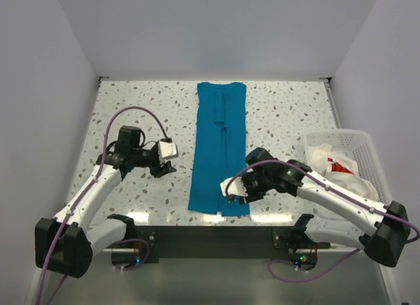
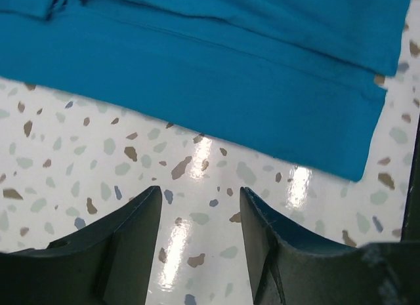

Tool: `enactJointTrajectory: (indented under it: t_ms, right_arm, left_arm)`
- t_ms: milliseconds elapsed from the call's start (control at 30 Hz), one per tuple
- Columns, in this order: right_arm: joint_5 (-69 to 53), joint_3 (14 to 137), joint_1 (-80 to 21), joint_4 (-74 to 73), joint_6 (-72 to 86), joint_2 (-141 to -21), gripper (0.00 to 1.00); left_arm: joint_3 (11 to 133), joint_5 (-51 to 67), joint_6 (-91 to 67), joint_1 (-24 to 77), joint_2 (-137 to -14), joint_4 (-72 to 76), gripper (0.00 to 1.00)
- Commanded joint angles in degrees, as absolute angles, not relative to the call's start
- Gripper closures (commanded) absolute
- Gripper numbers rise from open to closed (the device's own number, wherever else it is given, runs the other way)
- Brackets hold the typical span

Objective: Fold and stack the t-shirts
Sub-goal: Fold the tshirt

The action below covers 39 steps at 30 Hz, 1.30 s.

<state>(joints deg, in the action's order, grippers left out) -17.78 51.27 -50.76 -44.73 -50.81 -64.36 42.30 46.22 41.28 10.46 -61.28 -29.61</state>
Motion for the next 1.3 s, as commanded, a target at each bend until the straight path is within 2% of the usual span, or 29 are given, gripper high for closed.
enactJointTrajectory:
  t_ms: [0, 133, 300, 667, 833, 867, 967, 1000, 1100, 1133, 1267]
  right_arm:
    - [-23.62, 43.00, -50.10, -50.19, -66.68, -60.04, 0.56]
    - [-27.51, 37.36, -50.19, -47.64, -71.27, -59.67, 0.53]
    - [-28.39, 37.00, -50.19, -46.76, -75.49, -68.46, 0.51]
    - [-28.04, 34.54, -51.24, -40.96, -75.41, -72.50, 0.54]
    - [-26.46, 34.62, -51.24, -38.23, -72.95, -76.46, 0.58]
    - [-26.19, 34.72, -51.24, -38.06, -72.69, -76.73, 0.59]
    - [-24.70, 34.19, -51.24, -36.57, -71.72, -77.25, 0.72]
    - [-24.18, 34.19, -51.15, -36.21, -71.37, -77.34, 0.81]
    - [-23.47, 33.58, -51.15, -34.98, -69.88, -77.26, 0.97]
    - [-23.29, 33.66, -51.24, -34.28, -69.26, -76.99, 1.00]
    - [-24.87, 36.73, -51.15, -35.06, -63.30, -74.80, 1.00]
  left_arm:
    - [39.48, 48.70, 64.36, 17.10, -60.04, -37.87, 0.44]
    - [33.67, 45.80, 68.99, 27.23, -57.48, -34.81, 0.44]
    - [29.71, 42.98, 70.22, 36.80, -59.23, -29.45, 0.44]
    - [26.46, 38.25, 72.60, 44.46, -66.96, -20.67, 0.44]
    - [27.95, 36.48, 75.41, 44.47, -70.92, -21.44, 0.45]
    - [28.65, 36.30, 75.93, 44.47, -71.97, -22.05, 0.49]
    - [29.53, 35.60, 77.43, 44.47, -74.52, -23.11, 0.59]
    - [29.79, 35.51, 77.95, 44.56, -75.14, -23.81, 0.62]
    - [30.32, 36.21, 78.14, 44.47, -75.50, -24.96, 0.76]
    - [30.32, 36.38, 77.96, 44.47, -74.98, -24.87, 0.79]
    - [31.63, 38.93, 75.42, 44.47, -70.42, -24.09, 0.94]
